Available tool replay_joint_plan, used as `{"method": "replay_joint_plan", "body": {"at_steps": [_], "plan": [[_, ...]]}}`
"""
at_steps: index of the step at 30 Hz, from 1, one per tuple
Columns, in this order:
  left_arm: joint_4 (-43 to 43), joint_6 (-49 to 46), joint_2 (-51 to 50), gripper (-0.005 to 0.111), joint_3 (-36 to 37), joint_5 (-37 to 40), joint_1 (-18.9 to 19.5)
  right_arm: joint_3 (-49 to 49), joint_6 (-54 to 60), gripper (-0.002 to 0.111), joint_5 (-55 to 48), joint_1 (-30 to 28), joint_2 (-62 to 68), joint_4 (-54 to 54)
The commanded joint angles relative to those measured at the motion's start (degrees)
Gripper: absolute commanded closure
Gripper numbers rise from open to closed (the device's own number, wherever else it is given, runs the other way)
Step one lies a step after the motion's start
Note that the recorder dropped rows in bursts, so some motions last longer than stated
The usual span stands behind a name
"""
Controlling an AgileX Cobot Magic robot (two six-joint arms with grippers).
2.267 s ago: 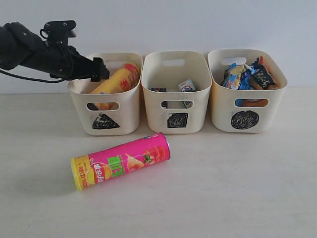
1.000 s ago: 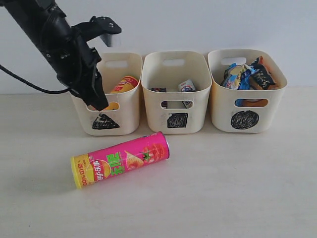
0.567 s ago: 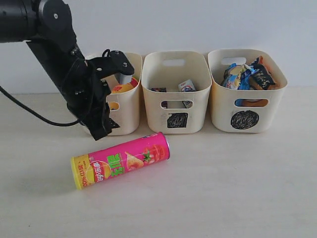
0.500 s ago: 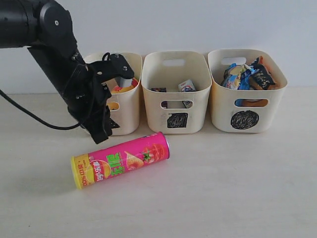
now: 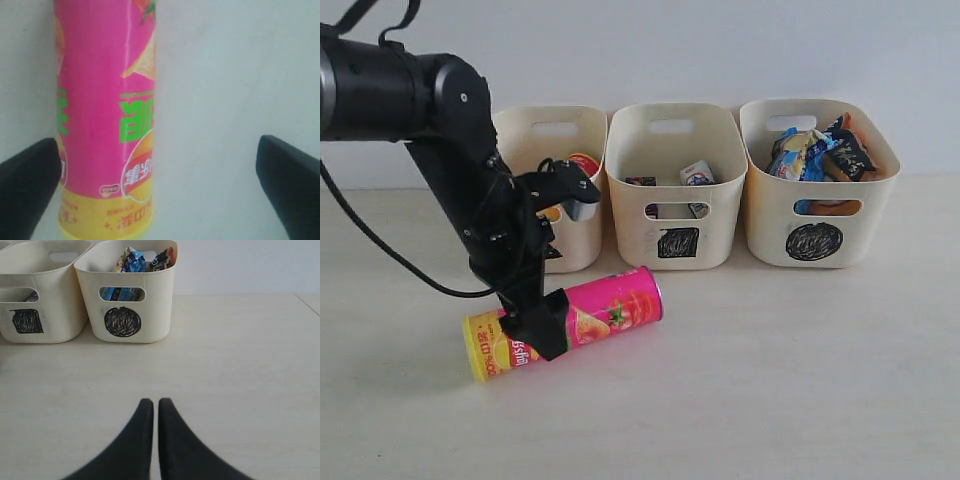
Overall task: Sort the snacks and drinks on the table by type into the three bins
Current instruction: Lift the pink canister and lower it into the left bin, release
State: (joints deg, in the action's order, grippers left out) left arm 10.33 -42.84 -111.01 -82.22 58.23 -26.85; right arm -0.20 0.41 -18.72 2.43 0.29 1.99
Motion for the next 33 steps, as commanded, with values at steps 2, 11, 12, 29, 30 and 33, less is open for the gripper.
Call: {"method": "replay_joint_plan", "body": {"at_steps": [2,11,12,29,30,33], "plan": [[-1.9,3.2,-3.6,0.018,0.4,-4.7,-0.4,0.2,0.0,0.107,0.3,0.0,-0.3,-0.2],[-2.2,1.9,-8.3,0.018,0.4,-10.4,-0.4,0.2,0.0,0.107,0.3,0.0,-0.3,-0.2],[-2.2,1.9,-8.7,0.024,0.4,-11.2,-0.4,0.2,0.0,0.107,0.3,0.0,-0.3,-0.2],[-3.6,3.8,3.2,0.102,0.2,-8.3,-0.4,0.2,0.0,0.107,0.3,0.0,-0.3,-0.2],[-3.6,3.8,4.3,0.102,0.2,-8.4,-0.4,0.2,0.0,0.107,0.3,0.0,-0.3,-0.2],[-3.6,4.9,6.8,0.102,0.2,-9.5,-0.4,0.2,0.0,0.107,0.3,0.0,-0.3,-0.2]]}}
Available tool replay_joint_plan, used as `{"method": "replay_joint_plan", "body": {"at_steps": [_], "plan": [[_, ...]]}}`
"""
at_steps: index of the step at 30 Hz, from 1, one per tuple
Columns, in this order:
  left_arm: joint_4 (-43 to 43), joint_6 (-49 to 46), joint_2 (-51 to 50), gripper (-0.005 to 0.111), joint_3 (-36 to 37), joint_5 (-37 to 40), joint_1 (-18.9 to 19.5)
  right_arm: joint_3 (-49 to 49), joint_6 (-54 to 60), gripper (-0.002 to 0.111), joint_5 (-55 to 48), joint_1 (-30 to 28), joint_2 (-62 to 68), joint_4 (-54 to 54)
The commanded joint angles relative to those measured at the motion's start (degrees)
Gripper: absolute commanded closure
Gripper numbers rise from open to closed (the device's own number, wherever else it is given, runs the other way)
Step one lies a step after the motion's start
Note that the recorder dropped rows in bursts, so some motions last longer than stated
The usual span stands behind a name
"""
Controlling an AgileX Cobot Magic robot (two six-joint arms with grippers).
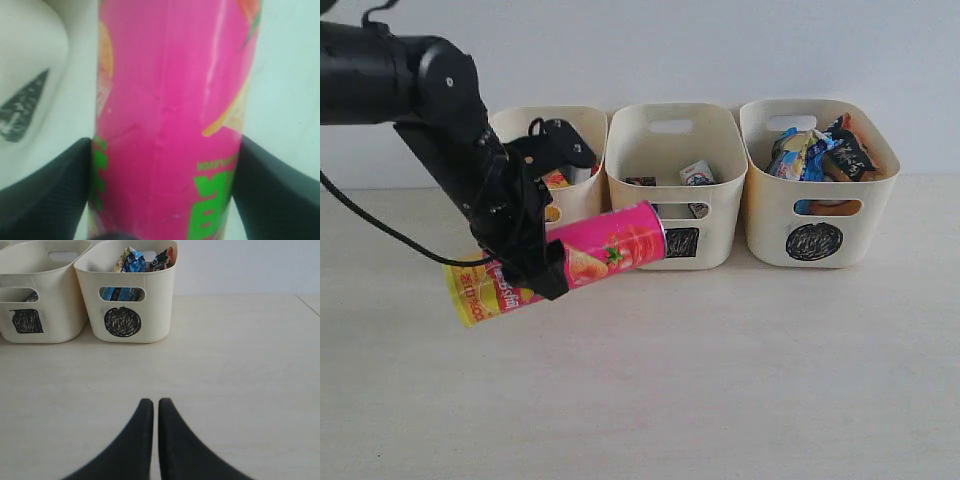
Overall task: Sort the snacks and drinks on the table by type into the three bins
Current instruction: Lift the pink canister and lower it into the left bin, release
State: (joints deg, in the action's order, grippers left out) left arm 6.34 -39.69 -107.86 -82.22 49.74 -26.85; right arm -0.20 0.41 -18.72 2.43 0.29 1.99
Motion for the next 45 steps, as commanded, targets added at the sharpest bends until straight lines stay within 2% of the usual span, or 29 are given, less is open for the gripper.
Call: {"method": "replay_joint_plan", "body": {"at_steps": [1,17,29,45], "plan": [[0.3,2.1,4.6,0.102,0.2,-1.5,-0.2,0.2,0.0,0.107,0.3,0.0,-0.3,-0.2],[-1.8,24.5,7.5,0.102,-1.2,-15.9,5.7,0.2,0.0,0.107,0.3,0.0,-0.3,-0.2],[-1.7,26.8,6.5,0.102,-1.7,-38.8,7.3,0.2,0.0,0.107,0.3,0.0,-0.3,-0.2],[-1.9,26.6,-7.3,0.102,-13.1,-40.8,10.3,0.2,0.0,0.107,0.3,0.0,-0.3,-0.2]]}}
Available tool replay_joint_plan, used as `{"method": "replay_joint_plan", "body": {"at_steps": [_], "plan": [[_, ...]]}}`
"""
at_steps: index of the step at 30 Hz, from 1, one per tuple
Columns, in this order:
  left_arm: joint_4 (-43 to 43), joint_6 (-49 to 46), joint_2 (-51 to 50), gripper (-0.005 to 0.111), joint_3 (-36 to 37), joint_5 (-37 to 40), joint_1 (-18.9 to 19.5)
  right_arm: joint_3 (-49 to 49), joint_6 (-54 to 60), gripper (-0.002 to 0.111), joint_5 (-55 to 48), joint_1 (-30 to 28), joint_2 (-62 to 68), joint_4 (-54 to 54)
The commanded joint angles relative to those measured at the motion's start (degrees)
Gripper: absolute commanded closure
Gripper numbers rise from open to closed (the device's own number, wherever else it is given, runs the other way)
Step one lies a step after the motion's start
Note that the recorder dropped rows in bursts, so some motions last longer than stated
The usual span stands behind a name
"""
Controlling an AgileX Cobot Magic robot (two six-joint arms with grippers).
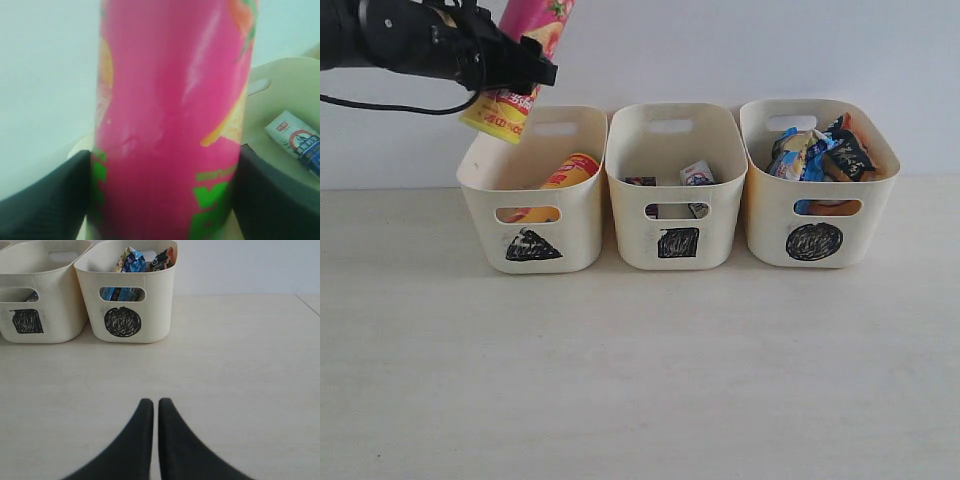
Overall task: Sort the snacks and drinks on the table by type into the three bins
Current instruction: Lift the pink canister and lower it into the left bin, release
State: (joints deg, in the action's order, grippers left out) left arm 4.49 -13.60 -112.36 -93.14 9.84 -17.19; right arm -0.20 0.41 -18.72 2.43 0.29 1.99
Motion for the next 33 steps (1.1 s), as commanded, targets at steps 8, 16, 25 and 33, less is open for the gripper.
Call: {"method": "replay_joint_plan", "body": {"at_steps": [8,16,25,33], "plan": [[0.0,0.5,-7.7,0.102,-4.3,-2.2,0.7,0.2,0.0,0.107,0.3,0.0,-0.3,-0.2],[0.0,-1.5,-8.9,0.102,-4.3,-2.3,0.7,0.2,0.0,0.107,0.3,0.0,-0.3,-0.2],[-2.6,-1.9,-9.0,0.102,-4.3,0.9,1.2,0.2,0.0,0.107,0.3,0.0,-0.3,-0.2],[-2.6,-1.4,-9.0,0.053,-4.3,2.2,1.3,0.2,0.0,0.107,0.3,0.0,-0.3,-0.2]]}}
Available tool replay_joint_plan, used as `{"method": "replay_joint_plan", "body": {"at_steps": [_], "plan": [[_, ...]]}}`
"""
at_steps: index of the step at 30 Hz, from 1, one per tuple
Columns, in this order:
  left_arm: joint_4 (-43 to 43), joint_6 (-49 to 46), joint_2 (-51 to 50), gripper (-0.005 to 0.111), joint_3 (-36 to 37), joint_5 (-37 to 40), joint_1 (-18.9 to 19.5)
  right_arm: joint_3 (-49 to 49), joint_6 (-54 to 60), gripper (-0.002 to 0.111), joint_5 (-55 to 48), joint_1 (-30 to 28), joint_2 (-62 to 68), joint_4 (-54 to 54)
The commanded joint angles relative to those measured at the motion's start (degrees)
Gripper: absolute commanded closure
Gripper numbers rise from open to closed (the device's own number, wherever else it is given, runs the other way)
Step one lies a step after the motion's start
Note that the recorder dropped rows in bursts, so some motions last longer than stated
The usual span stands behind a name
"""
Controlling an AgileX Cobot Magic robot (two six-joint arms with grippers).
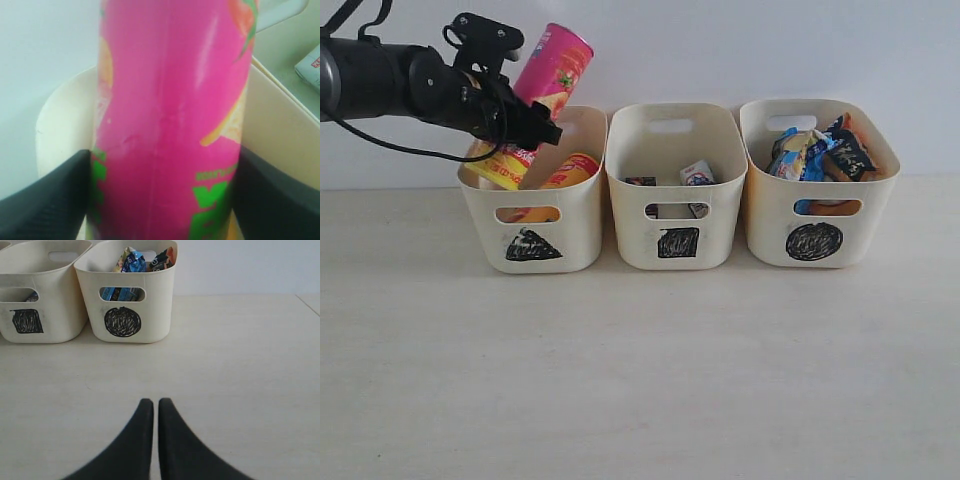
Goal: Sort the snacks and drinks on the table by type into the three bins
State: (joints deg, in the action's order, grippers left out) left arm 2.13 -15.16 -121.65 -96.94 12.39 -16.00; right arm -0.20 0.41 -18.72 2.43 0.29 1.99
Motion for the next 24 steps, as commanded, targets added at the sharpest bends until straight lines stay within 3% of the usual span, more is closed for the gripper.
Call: {"method": "replay_joint_plan", "body": {"at_steps": [1,4,7,15,19,24], "plan": [[-0.2,0.2,0.3,0.049,-0.5,-0.4,0.1,0.2,0.0,0.107,0.3,0.0,-0.3,-0.2],[-0.2,0.2,0.3,0.029,-0.5,-0.4,0.1,0.2,0.0,0.107,0.3,0.0,-0.3,-0.2],[-0.2,0.2,0.3,0.020,-0.5,-0.4,0.1,0.2,0.0,0.107,0.3,0.0,-0.3,-0.2],[-0.2,0.2,0.8,0.019,-0.5,-0.1,0.1,0.2,0.0,0.107,0.3,0.0,-0.3,-0.2],[-0.2,0.2,3.8,0.032,-0.5,1.6,0.1,0.2,0.0,0.107,0.3,0.0,-0.3,-0.2],[-0.5,0.2,7.9,0.084,-0.5,7.9,0.1,0.2,0.0,0.107,0.3,0.0,-0.3,-0.2]]}}
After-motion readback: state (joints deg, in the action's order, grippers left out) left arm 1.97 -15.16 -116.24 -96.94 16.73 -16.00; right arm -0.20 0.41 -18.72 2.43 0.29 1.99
